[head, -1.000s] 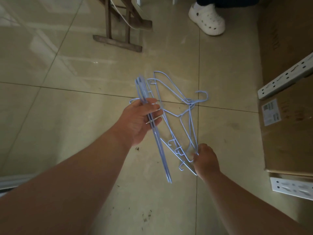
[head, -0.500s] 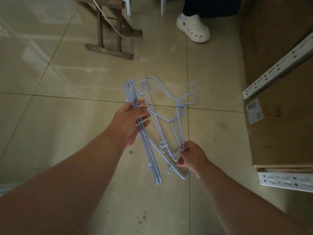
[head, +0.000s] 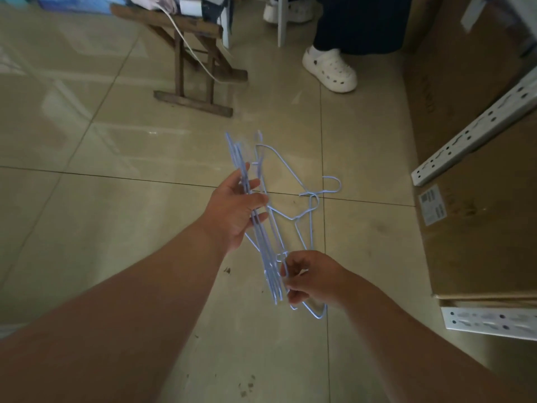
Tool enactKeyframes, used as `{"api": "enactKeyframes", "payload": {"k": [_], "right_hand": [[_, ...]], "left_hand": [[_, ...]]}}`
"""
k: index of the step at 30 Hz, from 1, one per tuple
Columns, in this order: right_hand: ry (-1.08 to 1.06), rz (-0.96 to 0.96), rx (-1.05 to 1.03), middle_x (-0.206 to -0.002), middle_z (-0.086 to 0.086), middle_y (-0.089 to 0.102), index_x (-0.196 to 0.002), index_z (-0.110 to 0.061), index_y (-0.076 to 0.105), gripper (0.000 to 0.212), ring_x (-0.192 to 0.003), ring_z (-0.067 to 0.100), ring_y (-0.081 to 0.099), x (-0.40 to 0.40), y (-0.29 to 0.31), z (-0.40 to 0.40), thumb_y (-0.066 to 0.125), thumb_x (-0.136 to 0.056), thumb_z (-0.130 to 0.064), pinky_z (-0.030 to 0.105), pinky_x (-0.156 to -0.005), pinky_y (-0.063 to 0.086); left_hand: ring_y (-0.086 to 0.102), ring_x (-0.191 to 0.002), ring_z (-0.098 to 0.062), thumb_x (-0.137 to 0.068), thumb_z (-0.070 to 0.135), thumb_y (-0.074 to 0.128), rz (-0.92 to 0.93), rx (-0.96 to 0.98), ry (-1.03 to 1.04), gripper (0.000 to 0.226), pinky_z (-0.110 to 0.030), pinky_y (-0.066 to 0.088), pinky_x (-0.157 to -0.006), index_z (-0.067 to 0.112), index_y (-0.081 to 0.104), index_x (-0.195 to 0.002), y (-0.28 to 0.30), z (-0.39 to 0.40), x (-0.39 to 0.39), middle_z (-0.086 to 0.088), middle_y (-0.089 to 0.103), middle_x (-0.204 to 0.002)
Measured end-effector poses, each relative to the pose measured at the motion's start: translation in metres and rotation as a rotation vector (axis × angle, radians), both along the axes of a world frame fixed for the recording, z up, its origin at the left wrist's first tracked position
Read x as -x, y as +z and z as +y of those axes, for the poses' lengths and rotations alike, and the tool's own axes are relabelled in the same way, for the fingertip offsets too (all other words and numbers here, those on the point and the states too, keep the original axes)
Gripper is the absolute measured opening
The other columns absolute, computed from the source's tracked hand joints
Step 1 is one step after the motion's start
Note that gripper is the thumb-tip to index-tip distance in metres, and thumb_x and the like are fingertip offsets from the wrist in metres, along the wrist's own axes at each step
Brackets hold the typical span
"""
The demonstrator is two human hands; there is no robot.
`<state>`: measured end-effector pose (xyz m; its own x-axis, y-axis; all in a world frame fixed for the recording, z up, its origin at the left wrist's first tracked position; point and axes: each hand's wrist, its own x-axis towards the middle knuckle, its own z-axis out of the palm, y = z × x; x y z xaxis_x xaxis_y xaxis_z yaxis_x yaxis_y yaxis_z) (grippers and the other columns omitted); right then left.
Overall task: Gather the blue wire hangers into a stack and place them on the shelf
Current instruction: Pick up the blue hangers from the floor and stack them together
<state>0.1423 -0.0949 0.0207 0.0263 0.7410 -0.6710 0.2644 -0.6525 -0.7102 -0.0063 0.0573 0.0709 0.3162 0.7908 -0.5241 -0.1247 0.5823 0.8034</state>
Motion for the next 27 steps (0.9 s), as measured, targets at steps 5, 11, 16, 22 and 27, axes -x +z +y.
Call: {"api": "enactKeyframes", "payload": {"k": [5, 11, 16, 22, 27], "right_hand": [[0.09, -0.058, 0.037, -0.078, 0.027, 0.076, -0.093, 0.004, 0.072, 0.007, -0.072, 0.035, 0.08, 0.005, -0.002, -0.002, 0.074, -0.087, 0.002, 0.044, -0.079, 0.065], [0.191, -0.098, 0.063, -0.082, 0.022, 0.08, -0.086, -0.012, 0.077, 0.013, -0.083, 0.038, 0.08, 0.008, -0.015, -0.001, 0.076, -0.074, -0.008, 0.052, -0.088, 0.064], [0.23, -0.098, 0.038, -0.074, 0.008, 0.081, -0.077, -0.015, 0.08, 0.01, -0.058, 0.01, 0.07, 0.012, -0.016, -0.001, 0.078, -0.07, -0.01, 0.045, -0.079, 0.065], [0.246, 0.05, 0.126, -0.07, -0.012, 0.073, -0.09, -0.027, 0.083, 0.013, -0.064, -0.003, 0.066, 0.008, -0.011, -0.001, 0.082, -0.085, -0.039, 0.016, -0.065, 0.054], [0.05, 0.313, 0.171, -0.111, 0.008, 0.08, -0.127, -0.011, 0.073, 0.044, -0.105, 0.018, 0.078, 0.011, -0.031, 0.001, 0.084, -0.089, -0.027, 0.033, -0.092, 0.062]], "left_hand": [[0.065, -0.09, -0.024, -0.082, -0.012, 0.074, 0.081, -0.009, -0.009, 0.068, -0.06, 0.06, -0.093, 0.037, 0.068, -0.129, -0.004, 0.007, 0.003, -0.008, 0.059, -0.104], [0.061, -0.085, -0.028, -0.081, -0.012, 0.074, 0.23, -0.007, 0.006, 0.055, -0.05, 0.066, -0.083, 0.029, 0.072, -0.118, -0.02, 0.005, 0.01, -0.011, 0.05, -0.095], [0.06, -0.081, -0.027, -0.081, -0.005, 0.075, 0.338, -0.062, -0.034, 0.049, -0.045, 0.065, -0.076, 0.041, 0.071, -0.096, -0.021, 0.002, 0.011, -0.012, 0.052, -0.092], [0.071, -0.075, -0.033, -0.083, -0.009, 0.073, 0.321, -0.039, -0.053, 0.034, -0.058, 0.064, -0.085, 0.019, 0.074, -0.104, -0.025, 0.002, 0.01, -0.02, 0.069, -0.086], [0.074, -0.08, -0.032, -0.087, -0.01, 0.071, 0.303, -0.017, -0.057, 0.023, -0.055, 0.064, -0.088, 0.006, 0.073, -0.103, -0.031, -0.004, 0.006, -0.02, 0.072, -0.089]]}}
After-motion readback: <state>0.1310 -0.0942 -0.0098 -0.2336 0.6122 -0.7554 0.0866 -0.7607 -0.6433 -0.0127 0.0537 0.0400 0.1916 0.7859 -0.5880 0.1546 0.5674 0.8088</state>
